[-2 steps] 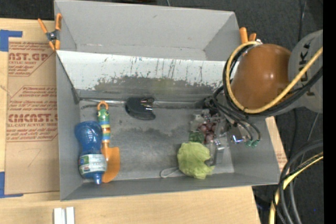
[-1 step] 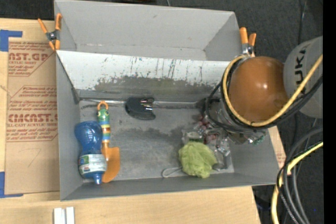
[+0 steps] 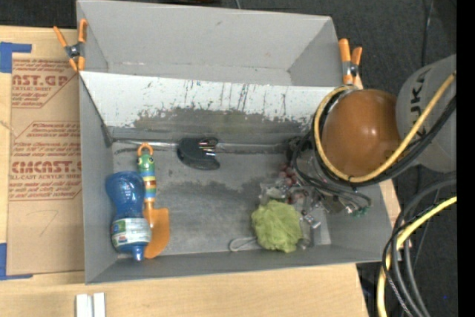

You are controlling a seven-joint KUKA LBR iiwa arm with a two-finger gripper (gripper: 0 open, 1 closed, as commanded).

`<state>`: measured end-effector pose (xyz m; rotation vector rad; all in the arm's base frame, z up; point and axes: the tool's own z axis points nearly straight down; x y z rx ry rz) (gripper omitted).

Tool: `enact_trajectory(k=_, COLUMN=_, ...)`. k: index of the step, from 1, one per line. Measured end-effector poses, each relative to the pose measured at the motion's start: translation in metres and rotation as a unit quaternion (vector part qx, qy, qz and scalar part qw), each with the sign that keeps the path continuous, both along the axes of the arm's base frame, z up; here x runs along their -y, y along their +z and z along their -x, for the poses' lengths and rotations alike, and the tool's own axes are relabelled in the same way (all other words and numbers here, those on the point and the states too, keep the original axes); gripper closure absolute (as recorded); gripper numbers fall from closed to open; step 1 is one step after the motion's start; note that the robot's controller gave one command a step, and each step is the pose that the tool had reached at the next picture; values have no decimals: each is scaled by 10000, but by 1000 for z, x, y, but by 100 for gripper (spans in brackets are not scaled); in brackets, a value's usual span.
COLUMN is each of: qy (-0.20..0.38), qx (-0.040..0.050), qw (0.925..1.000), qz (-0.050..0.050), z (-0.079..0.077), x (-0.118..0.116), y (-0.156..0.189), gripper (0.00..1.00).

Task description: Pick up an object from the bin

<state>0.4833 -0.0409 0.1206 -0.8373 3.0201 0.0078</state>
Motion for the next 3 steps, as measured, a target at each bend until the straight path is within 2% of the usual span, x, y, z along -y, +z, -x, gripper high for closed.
enact_trajectory(k=1, qy=2975, qx=56, qw=9547, qz=9, z=-1, x=11, y=-33, gripper=100)
enact_trajectory(k=2, qy=2975, qx=57, qw=9547, qz=9, z=-1, x=11, y=-32, gripper=100)
enact_trajectory(k=3, qy=2934, qx=64, qw=9560, qz=-2, z=-2, x=-6, y=-15, gripper=100)
